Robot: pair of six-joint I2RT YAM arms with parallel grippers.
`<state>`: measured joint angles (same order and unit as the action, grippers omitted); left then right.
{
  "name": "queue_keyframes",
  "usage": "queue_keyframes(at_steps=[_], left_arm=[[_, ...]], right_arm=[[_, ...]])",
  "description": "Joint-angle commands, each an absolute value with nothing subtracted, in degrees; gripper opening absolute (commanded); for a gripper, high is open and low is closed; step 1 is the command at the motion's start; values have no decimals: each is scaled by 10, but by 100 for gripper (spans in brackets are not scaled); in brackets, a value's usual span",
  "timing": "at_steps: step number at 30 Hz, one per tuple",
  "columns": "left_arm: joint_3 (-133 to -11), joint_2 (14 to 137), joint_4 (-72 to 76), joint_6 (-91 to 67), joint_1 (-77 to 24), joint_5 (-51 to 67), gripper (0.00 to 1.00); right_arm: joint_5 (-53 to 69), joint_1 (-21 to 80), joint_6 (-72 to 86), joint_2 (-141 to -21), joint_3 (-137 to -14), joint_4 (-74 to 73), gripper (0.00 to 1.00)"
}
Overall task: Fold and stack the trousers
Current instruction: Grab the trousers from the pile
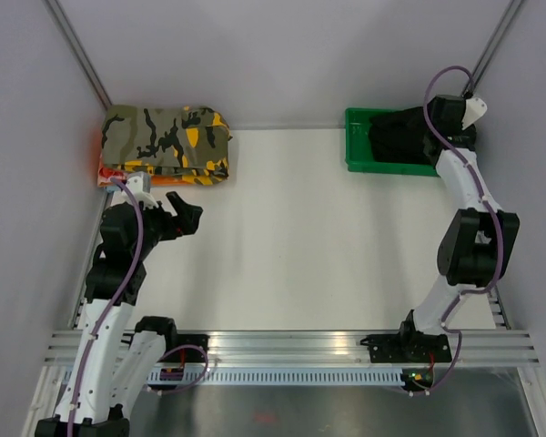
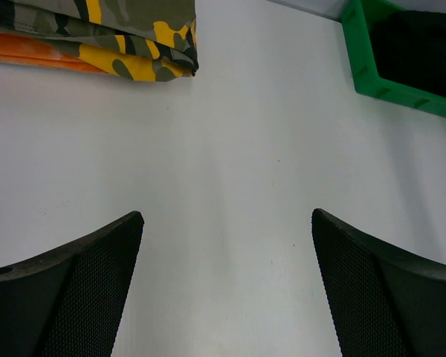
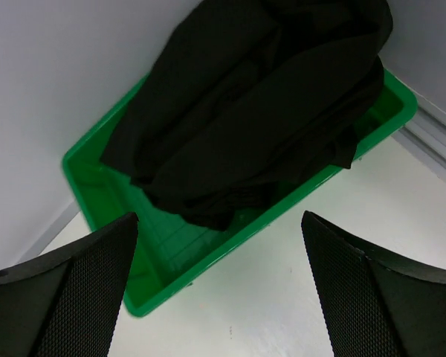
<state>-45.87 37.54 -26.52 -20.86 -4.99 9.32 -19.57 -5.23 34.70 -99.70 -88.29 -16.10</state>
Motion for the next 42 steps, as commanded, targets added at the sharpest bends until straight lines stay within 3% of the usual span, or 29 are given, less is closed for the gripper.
queue_keyframes(at_steps=[1,18,20,23,26,34,42], left_arm=[[-456,379,-258,-186,-51,104,100],[-450,383,-250,-176,-51,99,100],[-447,385,-245,-176,-51,98,100],[-446,388,-243,-175,-51,98,100],[-446,392,-241,-174,-51,101,100],[-446,397,-236,-170,-51,112,100],[-446,403,-230,-171,-51,140,100]], right_arm=[[-200,-65,377,-1053,-935,-193,98],[-199,-83,427,-1212,-942,-46,96],[-200,-86,425,-1232,-965,-45,91],[-190,-89,417,-1255,-990,-41,73],[-158,-92,407,-1262,-1009,-40,1],[-44,-91,334,-1173,-1041,-4,0],[125,-32,258,-978,-1024,-54,0]])
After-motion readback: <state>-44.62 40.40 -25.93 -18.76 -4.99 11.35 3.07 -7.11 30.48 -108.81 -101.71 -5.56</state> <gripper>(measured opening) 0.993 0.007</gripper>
